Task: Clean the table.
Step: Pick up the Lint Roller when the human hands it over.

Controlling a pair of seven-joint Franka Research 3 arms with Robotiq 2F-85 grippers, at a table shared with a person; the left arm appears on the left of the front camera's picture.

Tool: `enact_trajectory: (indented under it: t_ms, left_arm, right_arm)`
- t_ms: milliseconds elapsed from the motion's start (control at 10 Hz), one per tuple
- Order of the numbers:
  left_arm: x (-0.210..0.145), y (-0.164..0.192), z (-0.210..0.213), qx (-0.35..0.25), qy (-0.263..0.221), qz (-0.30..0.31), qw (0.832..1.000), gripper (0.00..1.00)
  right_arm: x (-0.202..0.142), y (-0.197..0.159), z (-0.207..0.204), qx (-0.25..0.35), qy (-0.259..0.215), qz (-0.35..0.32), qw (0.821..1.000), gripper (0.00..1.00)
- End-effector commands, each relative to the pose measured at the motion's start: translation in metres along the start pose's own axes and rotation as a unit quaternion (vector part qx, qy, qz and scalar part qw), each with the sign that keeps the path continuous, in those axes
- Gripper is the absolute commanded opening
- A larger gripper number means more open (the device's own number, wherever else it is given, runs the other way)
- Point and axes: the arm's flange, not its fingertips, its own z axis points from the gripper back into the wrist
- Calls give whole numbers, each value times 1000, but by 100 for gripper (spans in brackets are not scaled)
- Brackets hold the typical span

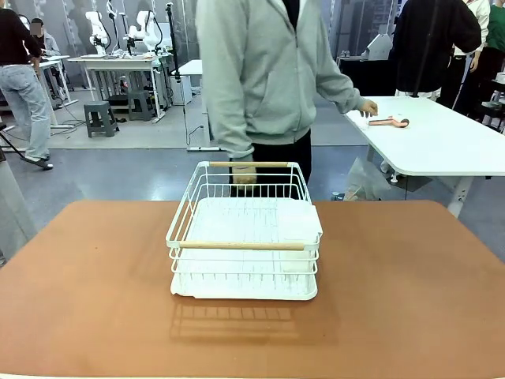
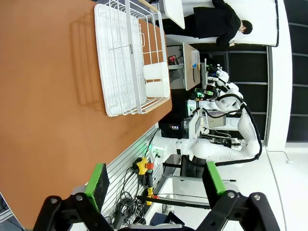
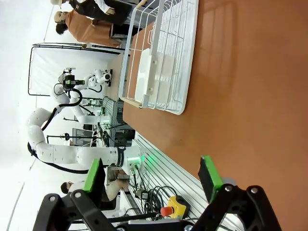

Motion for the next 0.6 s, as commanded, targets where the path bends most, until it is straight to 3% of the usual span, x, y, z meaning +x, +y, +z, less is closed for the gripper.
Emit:
enact_trajectory:
  t_ms: [0, 500]
  left_arm:
    - [-3, 0, 1, -1, 0, -1, 1000, 100]
    - [-3, 0, 1, -1, 0, -1, 1000, 100]
  right_arm:
    - [1, 1, 1, 5, -2, 5, 1000, 100]
    - [1, 1, 1, 5, -2, 5, 1000, 100]
